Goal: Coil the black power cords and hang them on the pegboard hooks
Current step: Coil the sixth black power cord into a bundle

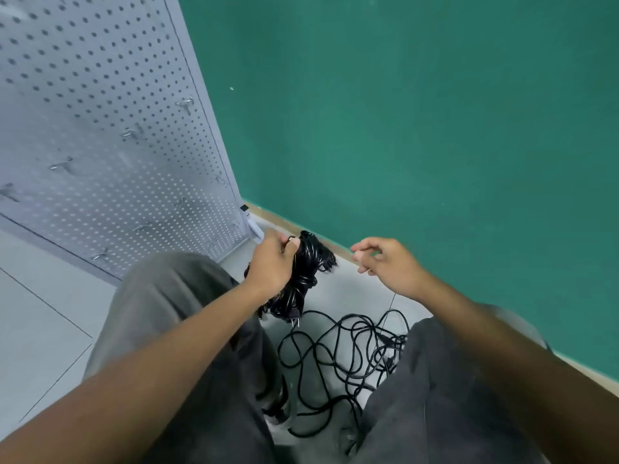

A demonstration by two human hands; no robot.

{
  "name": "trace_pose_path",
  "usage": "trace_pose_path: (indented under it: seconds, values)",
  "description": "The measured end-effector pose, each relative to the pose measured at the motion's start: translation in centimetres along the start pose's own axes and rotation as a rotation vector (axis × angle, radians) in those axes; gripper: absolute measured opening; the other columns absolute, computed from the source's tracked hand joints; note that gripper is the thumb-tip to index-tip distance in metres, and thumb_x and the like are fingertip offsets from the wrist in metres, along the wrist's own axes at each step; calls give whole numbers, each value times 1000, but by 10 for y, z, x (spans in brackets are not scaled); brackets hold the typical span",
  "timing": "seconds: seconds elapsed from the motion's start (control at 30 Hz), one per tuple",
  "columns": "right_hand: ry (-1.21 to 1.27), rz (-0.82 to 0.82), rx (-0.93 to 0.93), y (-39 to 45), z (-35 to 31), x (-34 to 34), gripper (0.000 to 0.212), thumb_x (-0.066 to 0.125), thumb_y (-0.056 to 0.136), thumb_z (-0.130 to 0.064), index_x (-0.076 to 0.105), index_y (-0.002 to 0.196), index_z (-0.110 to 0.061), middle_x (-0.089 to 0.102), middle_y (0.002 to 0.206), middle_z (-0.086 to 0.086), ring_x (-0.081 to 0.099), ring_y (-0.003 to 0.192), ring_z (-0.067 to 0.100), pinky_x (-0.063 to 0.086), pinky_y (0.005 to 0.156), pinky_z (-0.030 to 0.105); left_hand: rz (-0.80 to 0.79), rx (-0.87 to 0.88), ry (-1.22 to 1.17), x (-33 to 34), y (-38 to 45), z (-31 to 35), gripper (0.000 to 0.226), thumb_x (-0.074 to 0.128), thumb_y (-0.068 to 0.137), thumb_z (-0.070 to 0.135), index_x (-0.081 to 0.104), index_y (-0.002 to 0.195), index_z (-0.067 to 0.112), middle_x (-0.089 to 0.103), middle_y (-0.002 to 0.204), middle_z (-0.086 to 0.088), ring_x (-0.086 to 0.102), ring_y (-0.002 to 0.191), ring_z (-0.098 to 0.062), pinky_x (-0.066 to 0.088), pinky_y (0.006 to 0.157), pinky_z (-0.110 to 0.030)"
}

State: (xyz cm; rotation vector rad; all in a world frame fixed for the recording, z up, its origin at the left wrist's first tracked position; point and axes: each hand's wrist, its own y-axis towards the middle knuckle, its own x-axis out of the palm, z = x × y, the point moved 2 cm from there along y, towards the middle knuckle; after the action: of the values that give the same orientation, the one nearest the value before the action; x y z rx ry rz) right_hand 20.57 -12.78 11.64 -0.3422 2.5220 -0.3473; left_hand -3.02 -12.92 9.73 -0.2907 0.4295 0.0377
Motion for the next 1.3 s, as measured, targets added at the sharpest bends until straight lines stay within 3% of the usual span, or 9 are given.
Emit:
trace_pose_path:
  seconds: [0.17,0.37,0.53,0.67,0.83,1.0,1.1,1.2,1.3]
  values:
    - [-88,-63,140,55,57,7,17,60,101,-18,65,89,-29,71,99,2,75,83,27,51,71,29,69,-65,224,52,49,-40,20,50,108,25,42,101,8,52,73,0,50,65,-18,31,55,-32]
    - [-160,-181,374,85,147,32,19,60,97,-12,67,83,-24,70,110,6,71,83,26,49,67,26,23,-279,254,108,88,-95,27,55,106,30,48,111,5,56,85,-5,56,72,-21,46,68,-36]
    - [-209,-270,459,116,195,53,22,61,98,-16,64,82,-31,64,116,4,67,102,30,49,87,28,6,-487,65,151,114,-147,17,63,102,22,48,106,14,65,108,-9,71,98,-29,60,91,-49]
    - [-232,-317,517,123,230,69,8,62,97,-22,70,97,-24,66,116,4,62,108,26,49,92,30,-58,-471,274,163,130,-159,26,56,106,24,46,116,2,60,104,-12,60,94,-31,48,79,-40]
    - [-253,-381,578,137,262,81,23,65,97,-26,70,118,-19,66,120,3,59,110,23,43,87,27,-160,-380,468,173,157,-180,32,57,105,27,50,116,-2,60,97,-16,59,88,-35,45,71,-39]
    - [-300,-475,602,148,288,91,38,62,100,-29,63,133,-10,60,139,12,55,127,29,45,105,34,-112,-439,248,178,198,-201,25,63,100,27,55,99,4,73,90,-13,75,81,-27,63,75,-47]
    - [-337,-573,637,148,298,97,47,57,103,-35,57,141,-7,55,147,12,51,134,29,41,109,33,-87,-503,131,176,216,-199,14,62,102,19,55,101,6,75,96,-13,77,81,-21,64,73,-40]
    - [-412,-641,667,145,305,100,49,48,107,-36,59,135,3,58,141,19,55,130,31,44,106,36,-57,-511,27,176,228,-200,9,61,103,16,54,108,16,71,100,-12,76,81,-22,49,42,-21]
    - [-411,-590,673,145,313,99,48,50,105,-38,68,114,6,67,119,19,64,113,31,50,93,33,-41,-505,-80,179,238,-206,6,59,104,12,60,108,16,71,101,-10,74,77,-16,57,55,-21]
